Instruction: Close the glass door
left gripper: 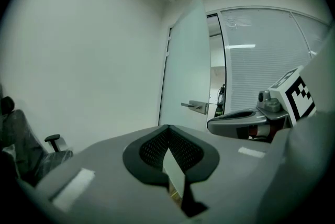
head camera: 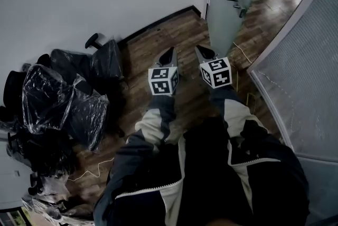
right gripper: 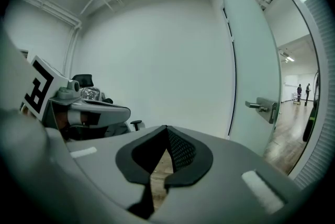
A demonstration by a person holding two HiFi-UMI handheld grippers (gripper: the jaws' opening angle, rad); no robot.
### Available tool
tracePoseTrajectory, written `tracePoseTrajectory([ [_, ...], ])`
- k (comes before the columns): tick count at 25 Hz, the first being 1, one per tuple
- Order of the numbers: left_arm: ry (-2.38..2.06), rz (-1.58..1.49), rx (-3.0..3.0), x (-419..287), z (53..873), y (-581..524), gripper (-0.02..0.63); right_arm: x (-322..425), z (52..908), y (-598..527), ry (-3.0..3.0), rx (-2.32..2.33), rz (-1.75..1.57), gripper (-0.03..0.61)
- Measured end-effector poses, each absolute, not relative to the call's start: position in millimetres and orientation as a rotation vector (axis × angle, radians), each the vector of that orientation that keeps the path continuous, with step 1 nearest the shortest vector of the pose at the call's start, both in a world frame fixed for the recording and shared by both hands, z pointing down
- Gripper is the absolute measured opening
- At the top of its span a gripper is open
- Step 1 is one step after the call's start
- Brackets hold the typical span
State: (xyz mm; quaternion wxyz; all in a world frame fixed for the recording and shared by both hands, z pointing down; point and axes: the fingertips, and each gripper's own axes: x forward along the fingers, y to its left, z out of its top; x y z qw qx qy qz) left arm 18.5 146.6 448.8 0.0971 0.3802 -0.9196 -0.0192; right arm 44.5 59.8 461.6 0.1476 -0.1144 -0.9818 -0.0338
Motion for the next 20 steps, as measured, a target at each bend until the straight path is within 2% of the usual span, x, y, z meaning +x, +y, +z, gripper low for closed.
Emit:
tracePoseTrajectory([
  [11, -2.687, -0.014, 1.124, -113, 466, 100, 0.003, -89, 477, -2, -2.825, -0.263, -0.023, 0.006],
  [20, -2.678, 0.010, 1.191, -234, 447, 10, 0.003, -216, 459, -82, -2.844, -0.229, 0.001, 0.006],
])
